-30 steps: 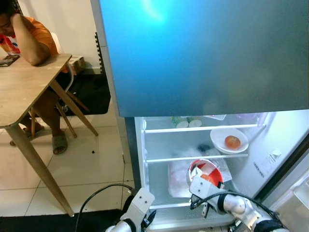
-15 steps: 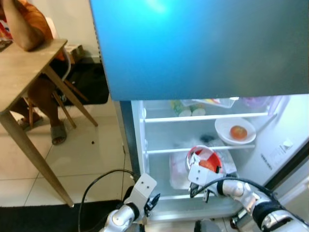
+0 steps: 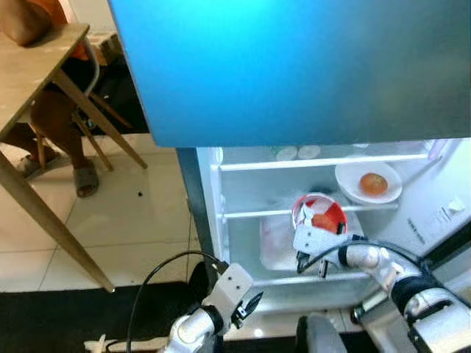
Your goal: Restocking fridge
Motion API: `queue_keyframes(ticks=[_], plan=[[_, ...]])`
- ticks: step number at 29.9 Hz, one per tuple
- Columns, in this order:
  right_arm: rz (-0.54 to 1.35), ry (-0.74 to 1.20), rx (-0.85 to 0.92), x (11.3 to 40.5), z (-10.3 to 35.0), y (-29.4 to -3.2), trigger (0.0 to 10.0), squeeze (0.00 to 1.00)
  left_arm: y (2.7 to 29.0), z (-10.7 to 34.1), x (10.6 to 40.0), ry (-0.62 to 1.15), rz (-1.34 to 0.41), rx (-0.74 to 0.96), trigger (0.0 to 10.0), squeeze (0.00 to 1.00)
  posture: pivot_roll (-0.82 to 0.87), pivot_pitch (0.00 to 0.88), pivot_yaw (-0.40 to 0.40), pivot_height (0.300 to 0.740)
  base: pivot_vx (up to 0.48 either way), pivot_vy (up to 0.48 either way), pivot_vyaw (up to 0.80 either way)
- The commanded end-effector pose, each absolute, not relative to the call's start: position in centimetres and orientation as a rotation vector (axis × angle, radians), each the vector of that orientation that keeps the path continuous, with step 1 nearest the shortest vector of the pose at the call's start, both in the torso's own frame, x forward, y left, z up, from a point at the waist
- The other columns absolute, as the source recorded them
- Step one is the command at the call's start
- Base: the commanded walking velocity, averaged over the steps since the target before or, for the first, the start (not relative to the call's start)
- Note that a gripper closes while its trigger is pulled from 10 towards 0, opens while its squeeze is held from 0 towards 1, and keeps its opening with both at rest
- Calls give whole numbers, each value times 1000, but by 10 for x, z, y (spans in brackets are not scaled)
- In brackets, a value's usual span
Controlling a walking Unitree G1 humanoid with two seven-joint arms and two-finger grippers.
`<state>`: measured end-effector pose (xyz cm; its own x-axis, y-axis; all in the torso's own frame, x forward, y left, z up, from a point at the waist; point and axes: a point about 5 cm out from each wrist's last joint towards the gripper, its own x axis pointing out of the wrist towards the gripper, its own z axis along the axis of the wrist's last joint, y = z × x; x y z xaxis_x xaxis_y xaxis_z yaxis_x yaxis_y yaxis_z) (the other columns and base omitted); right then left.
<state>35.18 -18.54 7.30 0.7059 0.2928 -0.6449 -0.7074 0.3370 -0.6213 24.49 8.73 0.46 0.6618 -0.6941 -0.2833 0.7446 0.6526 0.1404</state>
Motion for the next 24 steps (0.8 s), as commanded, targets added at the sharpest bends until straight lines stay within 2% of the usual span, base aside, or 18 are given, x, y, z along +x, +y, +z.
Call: queue_keyframes(ticks=[1,14,24], plan=[[609,451,-1104,363,91,-196,10000,0,83,5,239,212,-865,257,10000,0,15,275,-37,617,0,0,0],[440,392,-1123,388,139,-208,10000,0,80,21,241,167,-889,248,10000,0,27,271,-40,617,0,0,0],[519,414,-1097,387,139,-205,10000,0,78,28,240,149,-908,238,10000,0,25,242,-41,617,0,0,0]])
